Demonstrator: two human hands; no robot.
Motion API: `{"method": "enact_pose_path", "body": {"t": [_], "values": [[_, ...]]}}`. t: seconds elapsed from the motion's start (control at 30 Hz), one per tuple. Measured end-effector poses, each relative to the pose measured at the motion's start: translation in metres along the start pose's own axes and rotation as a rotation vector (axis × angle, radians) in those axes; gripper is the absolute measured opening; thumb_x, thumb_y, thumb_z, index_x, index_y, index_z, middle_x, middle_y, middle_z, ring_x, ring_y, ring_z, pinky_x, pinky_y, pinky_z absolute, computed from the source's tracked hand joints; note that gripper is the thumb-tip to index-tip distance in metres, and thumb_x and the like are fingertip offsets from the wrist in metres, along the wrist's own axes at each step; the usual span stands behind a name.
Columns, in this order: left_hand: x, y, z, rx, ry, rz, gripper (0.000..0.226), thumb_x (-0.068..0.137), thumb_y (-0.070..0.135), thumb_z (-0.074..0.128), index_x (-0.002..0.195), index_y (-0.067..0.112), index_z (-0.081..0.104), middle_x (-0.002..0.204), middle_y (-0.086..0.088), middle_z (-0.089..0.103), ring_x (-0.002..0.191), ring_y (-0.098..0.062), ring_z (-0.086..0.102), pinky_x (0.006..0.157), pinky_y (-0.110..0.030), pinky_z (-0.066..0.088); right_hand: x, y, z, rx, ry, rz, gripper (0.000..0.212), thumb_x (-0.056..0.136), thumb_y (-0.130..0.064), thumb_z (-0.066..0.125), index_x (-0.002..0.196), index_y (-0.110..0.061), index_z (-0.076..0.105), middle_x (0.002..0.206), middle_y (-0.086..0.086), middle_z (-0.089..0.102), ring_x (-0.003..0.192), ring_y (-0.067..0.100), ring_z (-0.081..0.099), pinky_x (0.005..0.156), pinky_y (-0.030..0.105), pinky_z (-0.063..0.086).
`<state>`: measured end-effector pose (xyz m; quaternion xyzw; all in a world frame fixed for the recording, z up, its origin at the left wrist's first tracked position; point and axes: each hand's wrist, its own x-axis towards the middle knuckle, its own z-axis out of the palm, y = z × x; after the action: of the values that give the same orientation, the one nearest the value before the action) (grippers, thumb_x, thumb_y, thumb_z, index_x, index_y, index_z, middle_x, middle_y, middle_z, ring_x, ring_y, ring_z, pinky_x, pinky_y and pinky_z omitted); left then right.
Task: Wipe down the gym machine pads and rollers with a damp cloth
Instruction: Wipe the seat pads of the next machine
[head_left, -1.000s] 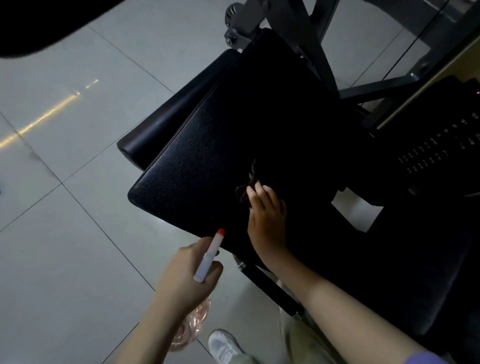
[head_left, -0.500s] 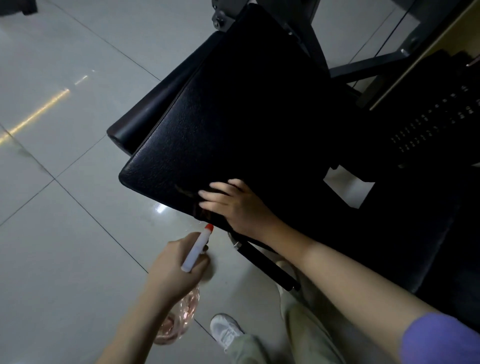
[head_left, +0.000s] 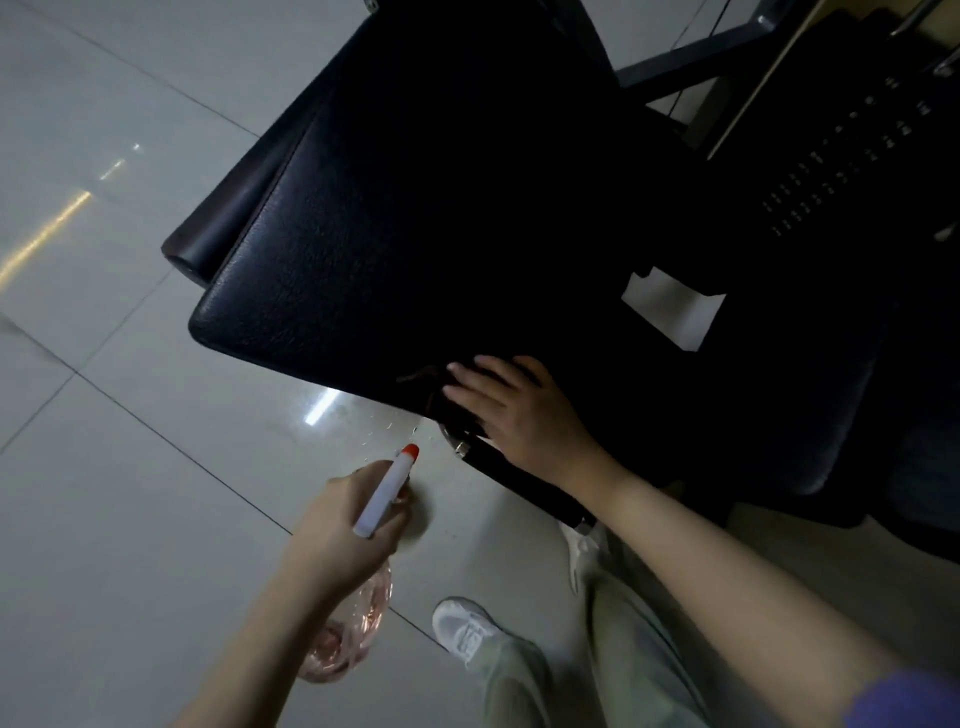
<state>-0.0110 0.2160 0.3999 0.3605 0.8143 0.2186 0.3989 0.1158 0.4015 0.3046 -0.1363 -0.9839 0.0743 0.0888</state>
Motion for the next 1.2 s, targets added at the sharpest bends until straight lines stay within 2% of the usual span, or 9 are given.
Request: {"method": "enact_pose_path", "body": {"t": [0.2, 0.3, 0.33, 0.4, 0.5, 0.57, 0.7, 1.07, 1.2], "values": [[-0.003, -0.004, 0.016, -0.024, 0.025, -0.018, 0.044, 0.074, 0.045, 0.050, 0.091, 0.007, 0.061, 0.076, -0.010, 0.064, 0.056, -0.020, 0.064, 0.057, -0.040, 0.055, -0.051, 0.024, 0.004, 0.018, 0.005, 0.435, 0.046, 0.095, -0.033, 0.035, 0.140, -0.020, 0.038, 0.143, 0.005, 0.046, 0.132, 0.033, 0.040, 0.100, 0.053, 0.040], [-0.006, -0.010, 0.027, -0.035, 0.033, -0.026, 0.010, 0.090, 0.016, 0.058, 0.091, 0.007, 0.060, 0.077, -0.013, 0.065, 0.054, -0.018, 0.064, 0.053, -0.022, 0.051, -0.056, 0.010, 0.008, 0.063, 0.090, 0.669, 0.047, 0.096, -0.033, 0.034, 0.138, -0.013, 0.046, 0.141, 0.010, 0.048, 0.127, 0.036, 0.046, 0.098, 0.050, 0.041], [-0.007, -0.011, 0.030, -0.031, 0.045, -0.028, 0.004, 0.091, 0.012, 0.058, 0.088, 0.015, 0.058, 0.076, -0.012, 0.066, 0.055, -0.019, 0.065, 0.053, -0.022, 0.051, -0.057, 0.005, 0.011, 0.083, 0.124, 0.742, 0.047, 0.097, -0.033, 0.034, 0.137, -0.011, 0.047, 0.140, 0.012, 0.049, 0.126, 0.037, 0.046, 0.098, 0.050, 0.041], [-0.009, -0.018, 0.040, -0.022, 0.068, -0.040, 0.025, 0.090, 0.009, 0.059, 0.081, 0.030, 0.050, 0.075, -0.011, 0.065, 0.059, -0.023, 0.065, 0.055, -0.026, 0.053, -0.060, -0.005, 0.015, 0.132, 0.192, 0.875, 0.048, 0.097, -0.032, 0.033, 0.137, -0.008, 0.046, 0.139, 0.015, 0.049, 0.126, 0.038, 0.046, 0.097, 0.050, 0.042], [-0.015, -0.028, 0.049, -0.059, 0.087, -0.083, 0.027, 0.090, 0.016, 0.060, 0.080, 0.036, 0.046, 0.075, -0.011, 0.065, 0.062, -0.026, 0.065, 0.060, -0.038, 0.057, -0.061, -0.024, 0.020, 0.151, 0.224, 0.972, 0.047, 0.097, -0.027, 0.034, 0.138, -0.008, 0.045, 0.139, 0.016, 0.049, 0.126, 0.037, 0.046, 0.097, 0.049, 0.042], [-0.022, -0.033, 0.055, -0.088, 0.099, -0.117, 0.003, 0.084, 0.032, 0.054, 0.084, 0.033, 0.051, 0.076, -0.009, 0.067, 0.062, -0.024, 0.066, 0.061, -0.045, 0.057, -0.057, -0.036, 0.024, 0.125, 0.209, 0.944, 0.045, 0.095, -0.022, 0.036, 0.136, -0.009, 0.048, 0.138, 0.014, 0.050, 0.124, 0.037, 0.048, 0.096, 0.048, 0.043], [-0.032, -0.049, 0.068, -0.136, 0.174, -0.182, 0.045, 0.070, 0.046, 0.043, 0.093, 0.011, 0.060, 0.081, -0.014, 0.069, 0.062, -0.030, 0.065, 0.062, -0.054, 0.055, -0.044, -0.053, 0.025, 0.062, 0.161, 0.823, 0.048, 0.089, -0.015, 0.033, 0.131, -0.009, 0.054, 0.138, 0.011, 0.051, 0.120, 0.036, 0.052, 0.091, 0.046, 0.047], [-0.068, -0.072, 0.087, -0.256, 0.249, -0.282, 0.013, 0.073, 0.030, 0.048, 0.085, 0.033, 0.048, 0.084, -0.019, 0.067, 0.067, -0.035, 0.062, 0.063, -0.058, 0.053, 0.041, -0.097, 0.016, 0.069, 0.174, 0.453, 0.047, 0.086, -0.011, 0.031, 0.125, -0.013, 0.058, 0.135, 0.006, 0.055, 0.118, 0.028, 0.054, 0.082, 0.040, 0.049], [-0.077, -0.088, 0.089, -0.309, 0.317, -0.275, 0.026, 0.075, 0.034, 0.051, 0.101, 0.031, 0.054, 0.086, -0.006, 0.067, 0.069, -0.028, 0.064, 0.066, -0.056, 0.055, 0.055, -0.114, 0.020, 0.048, 0.199, 0.226, 0.043, 0.088, -0.007, 0.036, 0.121, -0.012, 0.062, 0.130, 0.007, 0.058, 0.114, 0.028, 0.057, 0.083, 0.040, 0.047]]}}
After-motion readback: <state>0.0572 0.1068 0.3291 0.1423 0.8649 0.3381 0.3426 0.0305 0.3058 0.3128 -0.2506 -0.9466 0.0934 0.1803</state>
